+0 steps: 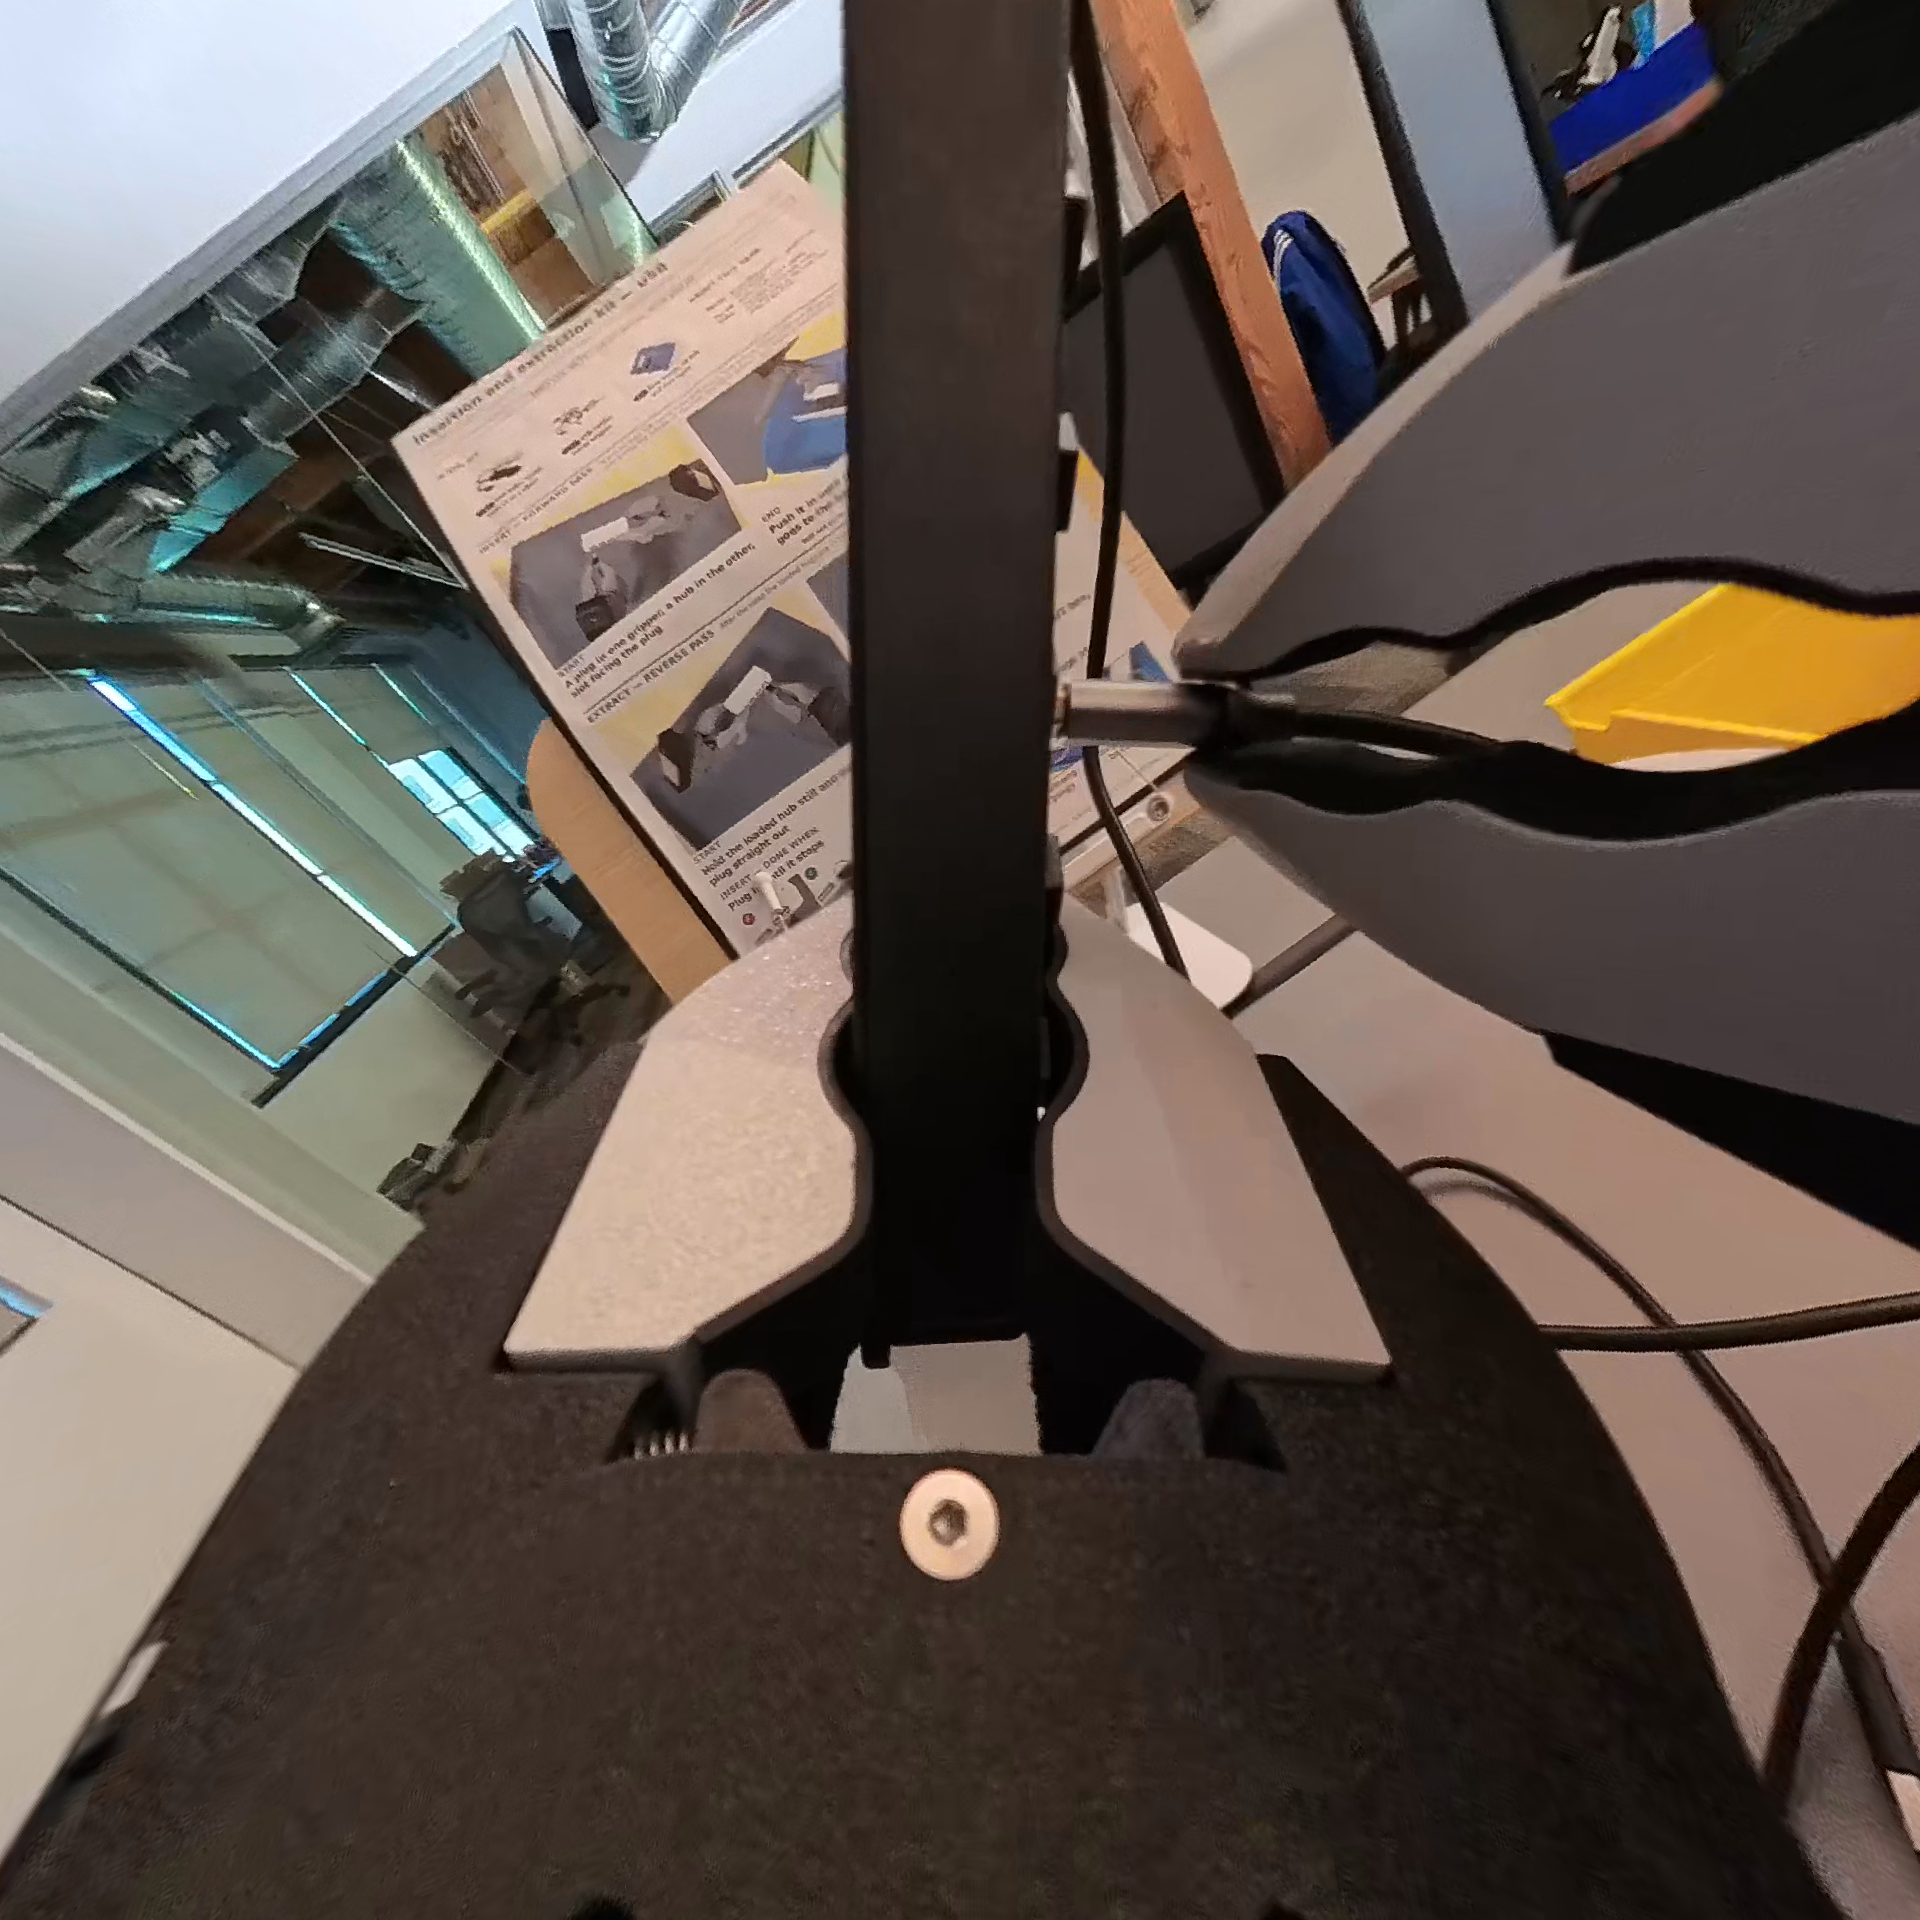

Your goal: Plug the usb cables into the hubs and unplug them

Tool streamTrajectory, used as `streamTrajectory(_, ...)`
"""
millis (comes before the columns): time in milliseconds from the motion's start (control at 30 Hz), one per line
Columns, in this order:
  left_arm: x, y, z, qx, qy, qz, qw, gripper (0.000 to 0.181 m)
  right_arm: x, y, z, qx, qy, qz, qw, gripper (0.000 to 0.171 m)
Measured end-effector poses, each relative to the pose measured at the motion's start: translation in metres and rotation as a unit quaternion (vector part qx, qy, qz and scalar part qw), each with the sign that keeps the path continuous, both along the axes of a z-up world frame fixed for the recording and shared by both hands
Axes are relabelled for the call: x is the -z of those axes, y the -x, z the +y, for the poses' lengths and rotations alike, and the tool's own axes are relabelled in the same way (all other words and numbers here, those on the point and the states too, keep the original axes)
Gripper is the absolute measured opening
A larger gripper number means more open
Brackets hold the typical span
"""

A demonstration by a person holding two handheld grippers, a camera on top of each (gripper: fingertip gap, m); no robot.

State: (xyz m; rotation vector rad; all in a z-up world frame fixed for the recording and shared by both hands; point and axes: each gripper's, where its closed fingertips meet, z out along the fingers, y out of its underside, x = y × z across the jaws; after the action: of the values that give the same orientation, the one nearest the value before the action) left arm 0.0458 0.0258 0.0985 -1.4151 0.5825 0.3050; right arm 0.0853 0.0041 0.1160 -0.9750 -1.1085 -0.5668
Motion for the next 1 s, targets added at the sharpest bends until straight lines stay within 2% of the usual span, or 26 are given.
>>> streamTrajectory(67, 0.001, 0.001, 0.0, 0.01, 0.011, -0.016, 1.0, 0.027, -0.001, 0.005, -0.007, -0.046, 0.024, 0.022, 0.998, 0.015)
streamTrajectory(167, -0.002, 0.007, 0.001, 0.014, 0.013, -0.03, 0.999, 0.027, -0.007, 0.002, -0.013, -0.125, 0.109, 0.089, 0.982, 0.024)
streamTrajectory(267, -0.007, 0.011, -0.001, 0.022, 0.003, -0.05, 0.999, 0.027, -0.02, 0.002, -0.028, -0.261, 0.22, 0.196, 0.919, 0.027)
streamTrajectory(333, -0.011, 0.012, -0.003, 0.027, -0.005, -0.067, 0.997, 0.027, -0.025, 0.001, -0.031, -0.314, 0.277, 0.249, 0.873, 0.033)
streamTrajectory(467, -0.019, 0.009, -0.009, 0.052, -0.024, -0.107, 0.993, 0.027, -0.023, 0.002, -0.026, -0.346, 0.339, 0.299, 0.822, 0.037)
streamTrajectory(600, -0.027, 0.005, -0.016, 0.069, -0.051, -0.122, 0.989, 0.027, -0.027, 0.006, -0.029, -0.394, 0.403, 0.366, 0.74, 0.039)
streamTrajectory(633, -0.027, 0.004, -0.017, 0.074, -0.054, -0.119, 0.989, 0.027, -0.026, 0.007, -0.029, -0.397, 0.416, 0.372, 0.729, 0.039)
streamTrajectory(700, -0.026, 0.001, -0.018, 0.071, -0.057, -0.113, 0.989, 0.027, -0.026, 0.008, -0.028, -0.396, 0.416, 0.384, 0.723, 0.033)
streamTrajectory(900, -0.023, -0.01, -0.019, 0.079, -0.059, -0.109, 0.989, 0.027, -0.029, 0.007, -0.027, -0.381, 0.358, 0.391, 0.758, 0.023)
streamTrajectory(1000, -0.023, -0.013, -0.021, 0.083, -0.062, -0.109, 0.989, 0.027, -0.028, 0.007, -0.025, -0.373, 0.36, 0.395, 0.758, 0.019)
